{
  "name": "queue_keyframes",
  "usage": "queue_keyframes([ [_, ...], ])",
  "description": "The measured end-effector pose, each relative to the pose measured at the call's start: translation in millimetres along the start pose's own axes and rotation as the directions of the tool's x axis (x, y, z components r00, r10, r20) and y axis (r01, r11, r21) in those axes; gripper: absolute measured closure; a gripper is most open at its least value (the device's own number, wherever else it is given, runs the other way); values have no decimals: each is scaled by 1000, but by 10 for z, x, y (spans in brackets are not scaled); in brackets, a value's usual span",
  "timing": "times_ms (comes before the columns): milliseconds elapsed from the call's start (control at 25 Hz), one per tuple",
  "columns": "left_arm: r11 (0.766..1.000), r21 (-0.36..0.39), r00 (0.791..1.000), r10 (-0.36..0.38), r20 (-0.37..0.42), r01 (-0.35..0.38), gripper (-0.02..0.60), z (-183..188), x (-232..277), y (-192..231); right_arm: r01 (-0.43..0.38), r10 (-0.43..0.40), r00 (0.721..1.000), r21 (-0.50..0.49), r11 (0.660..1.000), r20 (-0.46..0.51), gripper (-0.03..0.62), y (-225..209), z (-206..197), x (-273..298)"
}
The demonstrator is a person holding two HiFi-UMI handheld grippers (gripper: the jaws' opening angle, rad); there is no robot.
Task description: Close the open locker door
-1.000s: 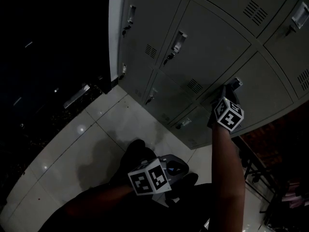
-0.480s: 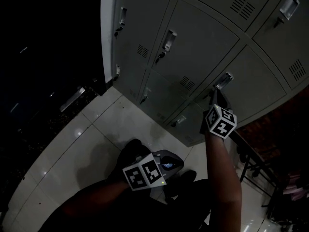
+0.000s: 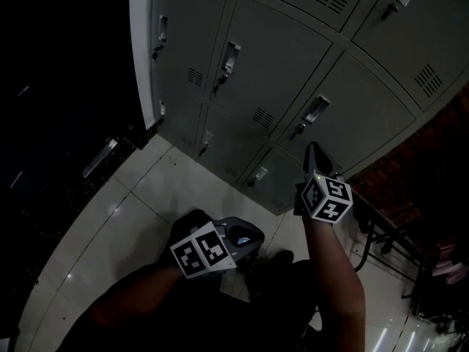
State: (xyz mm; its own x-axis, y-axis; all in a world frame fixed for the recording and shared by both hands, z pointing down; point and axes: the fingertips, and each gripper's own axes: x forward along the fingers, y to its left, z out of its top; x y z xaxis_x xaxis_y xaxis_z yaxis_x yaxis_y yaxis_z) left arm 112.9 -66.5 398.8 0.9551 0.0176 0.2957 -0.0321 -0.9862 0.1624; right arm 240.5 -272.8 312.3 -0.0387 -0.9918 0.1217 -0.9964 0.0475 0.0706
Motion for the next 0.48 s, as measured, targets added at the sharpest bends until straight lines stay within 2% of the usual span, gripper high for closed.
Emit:
queue_keyframes([
  [240, 1000, -1, 1000, -2, 6, 2, 569, 9, 4, 2, -75, 75, 997, 22, 997, 14, 591, 64, -55, -387],
  [480, 1000, -1, 1000, -2, 8, 2, 569, 13, -8, 9, -92, 91, 996, 44, 995, 25, 591, -40, -115, -747],
])
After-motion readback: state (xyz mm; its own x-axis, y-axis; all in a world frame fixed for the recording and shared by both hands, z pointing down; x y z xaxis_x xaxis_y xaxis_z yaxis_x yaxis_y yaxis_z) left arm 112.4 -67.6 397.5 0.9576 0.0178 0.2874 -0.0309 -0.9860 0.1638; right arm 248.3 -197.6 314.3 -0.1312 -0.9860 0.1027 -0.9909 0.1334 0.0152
